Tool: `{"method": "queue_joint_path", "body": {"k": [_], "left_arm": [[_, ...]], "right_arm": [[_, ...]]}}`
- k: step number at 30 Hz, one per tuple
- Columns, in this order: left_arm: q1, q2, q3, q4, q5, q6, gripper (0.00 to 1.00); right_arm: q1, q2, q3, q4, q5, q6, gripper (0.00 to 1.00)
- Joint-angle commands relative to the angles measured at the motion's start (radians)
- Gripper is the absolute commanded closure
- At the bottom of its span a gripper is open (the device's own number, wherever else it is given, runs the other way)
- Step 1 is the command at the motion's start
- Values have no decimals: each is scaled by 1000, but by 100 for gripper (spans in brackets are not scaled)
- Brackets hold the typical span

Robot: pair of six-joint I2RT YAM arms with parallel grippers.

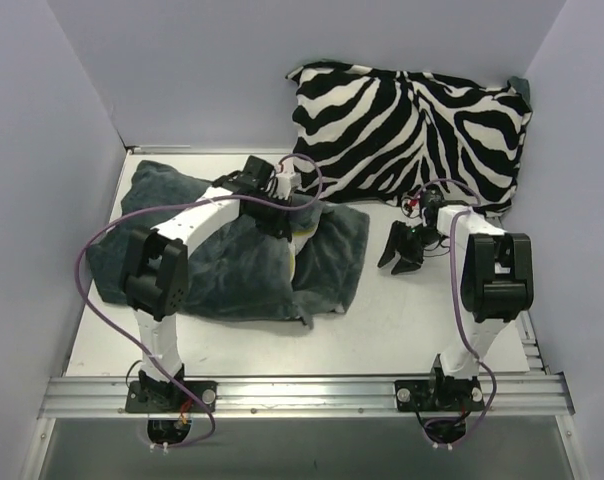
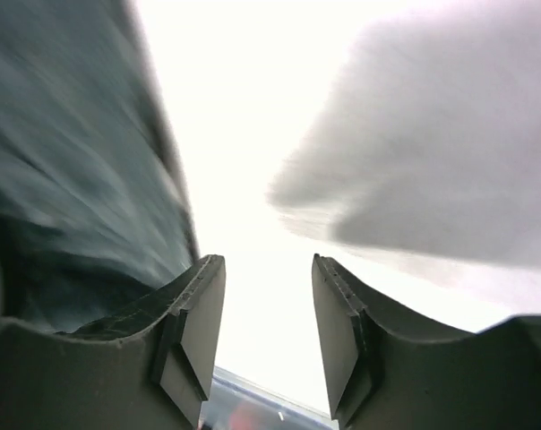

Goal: Put the pillow into the pillowcase

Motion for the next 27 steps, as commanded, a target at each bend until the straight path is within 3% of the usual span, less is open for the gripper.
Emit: {"method": "queue_joint_path", "body": {"k": [1, 7, 12, 17, 22, 27], "left_arm": [[26, -78, -48, -57, 459, 36, 100], [43, -89, -59, 41, 591, -40, 100], [89, -78, -70, 182, 631, -187, 100], [103, -76, -71, 236, 667, -217, 100], [106, -61, -87, 295, 683, -267, 100], [106, -63, -117, 321, 673, -286, 100]], "right_arm": [[56, -88, 68, 72, -117, 34, 57], [228, -159, 78, 339, -183, 272, 59], [305, -84, -91, 572, -168, 582, 61], [340, -31, -137, 710, -63, 623, 59], [360, 42, -62, 730, 7, 630, 48], [392, 128, 25, 746, 84, 649, 44]]}}
